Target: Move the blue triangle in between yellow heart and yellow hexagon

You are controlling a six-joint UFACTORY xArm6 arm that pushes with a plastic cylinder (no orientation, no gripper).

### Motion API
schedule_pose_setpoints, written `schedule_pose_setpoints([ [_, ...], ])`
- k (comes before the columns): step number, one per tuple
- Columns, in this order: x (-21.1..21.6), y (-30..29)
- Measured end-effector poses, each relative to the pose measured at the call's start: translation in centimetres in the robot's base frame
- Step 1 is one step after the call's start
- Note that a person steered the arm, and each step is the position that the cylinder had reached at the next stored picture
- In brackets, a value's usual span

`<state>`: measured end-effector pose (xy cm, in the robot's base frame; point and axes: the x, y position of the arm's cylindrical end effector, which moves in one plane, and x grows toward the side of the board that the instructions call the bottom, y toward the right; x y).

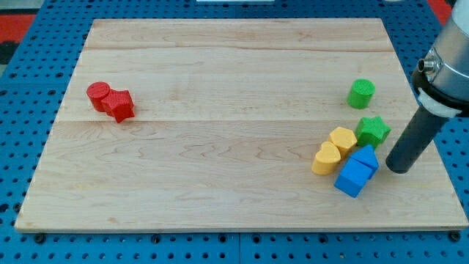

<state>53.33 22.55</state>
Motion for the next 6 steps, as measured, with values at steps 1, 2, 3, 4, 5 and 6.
schedule_pose_setpoints([
  [1,0.1,-1.8],
  [2,0.2,-4.9],
  [3,0.2,-7.7],
  [4,-0.3,-10.3],
  [5,-0.7,-8.0],
  [6,-0.3,-1.7],
])
